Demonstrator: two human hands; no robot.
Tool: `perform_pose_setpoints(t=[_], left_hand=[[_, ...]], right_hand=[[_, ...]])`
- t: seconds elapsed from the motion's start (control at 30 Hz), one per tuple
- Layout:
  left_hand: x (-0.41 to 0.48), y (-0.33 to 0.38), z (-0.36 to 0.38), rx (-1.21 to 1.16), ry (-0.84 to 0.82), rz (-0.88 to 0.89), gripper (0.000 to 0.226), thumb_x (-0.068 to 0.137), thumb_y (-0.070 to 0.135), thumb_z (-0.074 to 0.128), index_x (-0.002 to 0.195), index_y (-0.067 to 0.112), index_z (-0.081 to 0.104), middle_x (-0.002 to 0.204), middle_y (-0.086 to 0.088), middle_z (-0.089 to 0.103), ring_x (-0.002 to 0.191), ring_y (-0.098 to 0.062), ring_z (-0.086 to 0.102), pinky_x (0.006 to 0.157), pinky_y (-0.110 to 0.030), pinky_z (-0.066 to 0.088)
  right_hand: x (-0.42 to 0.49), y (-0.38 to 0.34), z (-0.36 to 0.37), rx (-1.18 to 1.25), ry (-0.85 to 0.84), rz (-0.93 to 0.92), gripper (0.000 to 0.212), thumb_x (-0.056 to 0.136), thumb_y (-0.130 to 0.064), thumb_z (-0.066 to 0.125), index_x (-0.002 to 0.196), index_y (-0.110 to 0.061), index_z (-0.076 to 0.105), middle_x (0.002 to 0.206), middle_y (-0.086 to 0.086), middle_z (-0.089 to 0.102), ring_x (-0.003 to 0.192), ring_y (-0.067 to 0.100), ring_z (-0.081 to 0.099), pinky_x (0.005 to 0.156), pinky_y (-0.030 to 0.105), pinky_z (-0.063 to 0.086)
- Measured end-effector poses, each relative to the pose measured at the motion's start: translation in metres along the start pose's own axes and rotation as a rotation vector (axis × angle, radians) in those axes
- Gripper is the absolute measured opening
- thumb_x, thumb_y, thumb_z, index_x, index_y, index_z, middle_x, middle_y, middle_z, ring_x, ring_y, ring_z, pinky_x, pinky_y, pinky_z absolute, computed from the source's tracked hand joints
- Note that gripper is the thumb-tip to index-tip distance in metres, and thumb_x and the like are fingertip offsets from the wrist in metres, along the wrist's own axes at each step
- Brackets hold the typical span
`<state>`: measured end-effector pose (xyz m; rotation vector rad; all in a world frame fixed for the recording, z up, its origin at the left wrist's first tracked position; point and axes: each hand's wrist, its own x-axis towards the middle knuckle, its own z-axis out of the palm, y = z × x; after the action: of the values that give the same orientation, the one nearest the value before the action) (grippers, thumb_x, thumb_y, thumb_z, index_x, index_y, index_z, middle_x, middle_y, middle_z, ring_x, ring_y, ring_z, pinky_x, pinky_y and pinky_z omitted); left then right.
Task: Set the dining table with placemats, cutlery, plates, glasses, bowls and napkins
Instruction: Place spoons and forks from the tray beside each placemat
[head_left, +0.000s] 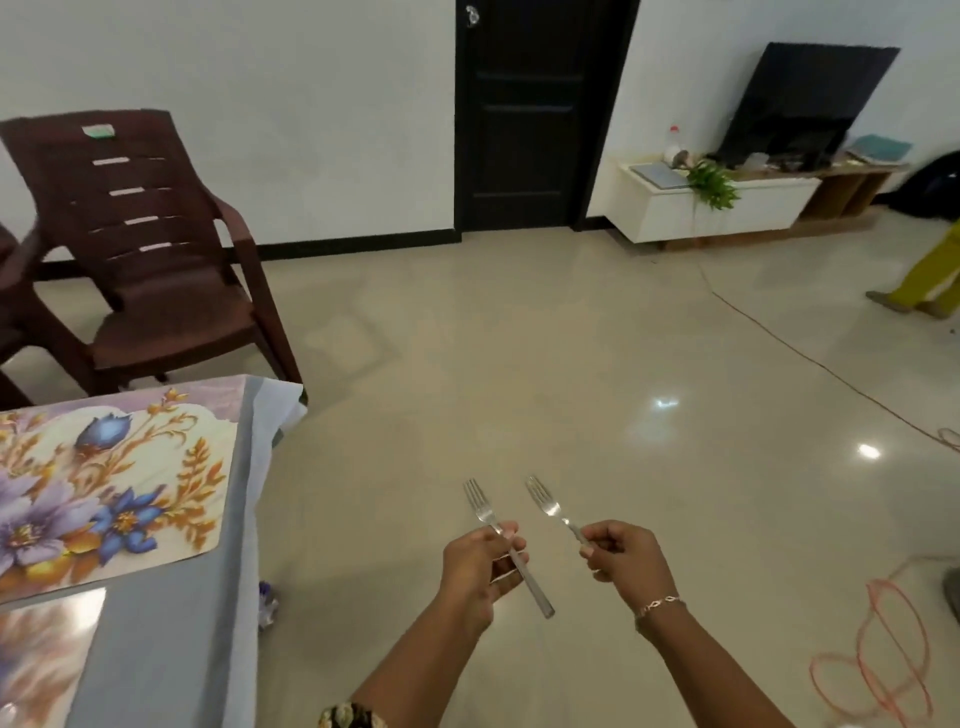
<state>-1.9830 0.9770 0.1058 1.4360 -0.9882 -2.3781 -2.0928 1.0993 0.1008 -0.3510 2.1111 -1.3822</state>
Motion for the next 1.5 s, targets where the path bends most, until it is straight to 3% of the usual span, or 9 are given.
perform_pose_setpoints(t=[0.3, 0.57, 0.83, 0.97, 1.03, 1.2, 1.4, 1.5], left_hand=[[0.107, 0.096, 0.021, -0.159, 0.106, 0.131, 0.014, 0.091, -0.002, 0.053, 0.086, 0.004, 0.064, 0.073, -0.008, 0.060, 0.067, -0.020, 0.060, 0.063, -0.029, 0.051], [0.206, 0.247, -0.005, -0.227, 0.243, 0.240, 0.014, 0.091, -0.004, 0.051, 0.087, 0.003, 0.063, 0.071, -0.008, 0.059, 0.064, -0.019, 0.060, 0.053, -0.024, 0.053], [0.258, 0.336, -0.063, -0.432, 0.482, 0.323, 0.014, 0.090, -0.004, 0.053, 0.085, 0.004, 0.063, 0.071, -0.008, 0.061, 0.068, -0.021, 0.062, 0.057, -0.026, 0.054], [0.285, 0.377, -0.093, -0.569, 0.631, 0.376, 0.010, 0.091, -0.001, 0.055, 0.086, 0.003, 0.063, 0.070, -0.008, 0.061, 0.066, -0.020, 0.061, 0.050, -0.023, 0.053], [0.297, 0.400, -0.106, -0.646, 0.705, 0.399, 0.011, 0.091, -0.002, 0.054, 0.083, 0.003, 0.060, 0.071, -0.009, 0.061, 0.065, -0.020, 0.060, 0.049, -0.023, 0.053], [0.310, 0.443, -0.136, -0.842, 0.921, 0.424, 0.012, 0.090, -0.005, 0.053, 0.081, 0.002, 0.057, 0.072, -0.007, 0.063, 0.064, -0.020, 0.061, 0.055, -0.028, 0.053], [0.300, 0.448, -0.175, -1.080, 1.144, 0.502, 0.022, 0.088, -0.009, 0.050, 0.075, 0.006, 0.059, 0.074, -0.007, 0.064, 0.062, -0.019, 0.058, 0.046, -0.023, 0.050], [0.285, 0.435, -0.192, -1.189, 1.225, 0.555, 0.019, 0.088, -0.004, 0.052, 0.077, 0.008, 0.061, 0.068, -0.006, 0.061, 0.057, -0.015, 0.058, 0.053, -0.022, 0.052]], right_hand=[[0.162, -0.057, 0.041, -0.039, -0.211, -0.039, 0.029, 0.081, 0.014, 0.053, 0.069, -0.011, 0.060, 0.061, 0.006, 0.056, 0.054, 0.015, 0.048, 0.050, 0.019, 0.042], [0.318, -0.162, 0.148, -0.134, -0.455, -0.107, 0.028, 0.082, 0.014, 0.051, 0.070, -0.009, 0.058, 0.061, 0.006, 0.055, 0.054, 0.015, 0.047, 0.049, 0.018, 0.042], [0.417, -0.232, 0.279, -0.232, -0.775, -0.154, 0.026, 0.081, 0.014, 0.050, 0.068, -0.007, 0.059, 0.062, 0.008, 0.056, 0.052, 0.014, 0.047, 0.050, 0.019, 0.040], [0.454, -0.268, 0.347, -0.305, -0.973, -0.203, 0.026, 0.077, 0.016, 0.051, 0.064, -0.005, 0.057, 0.057, 0.007, 0.057, 0.038, 0.005, 0.044, 0.038, 0.012, 0.033], [0.471, -0.289, 0.381, -0.359, -1.078, -0.249, 0.019, 0.073, 0.012, 0.054, 0.065, -0.005, 0.057, 0.059, 0.007, 0.059, 0.044, 0.007, 0.047, 0.041, 0.011, 0.036], [0.499, -0.339, 0.461, -0.514, -1.321, -0.360, 0.018, 0.081, 0.018, 0.049, 0.076, 0.002, 0.057, 0.064, 0.010, 0.057, 0.039, -0.004, 0.052, 0.041, 0.008, 0.038], [0.483, -0.357, 0.549, -0.633, -1.587, -0.425, 0.029, 0.081, 0.017, 0.050, 0.067, -0.006, 0.059, 0.052, -0.001, 0.062, 0.040, 0.001, 0.051, 0.040, 0.011, 0.038], [0.452, -0.355, 0.584, -0.705, -1.710, -0.463, 0.027, 0.080, 0.016, 0.052, 0.069, -0.007, 0.059, 0.058, 0.004, 0.063, 0.042, 0.003, 0.052, 0.041, 0.012, 0.039]])
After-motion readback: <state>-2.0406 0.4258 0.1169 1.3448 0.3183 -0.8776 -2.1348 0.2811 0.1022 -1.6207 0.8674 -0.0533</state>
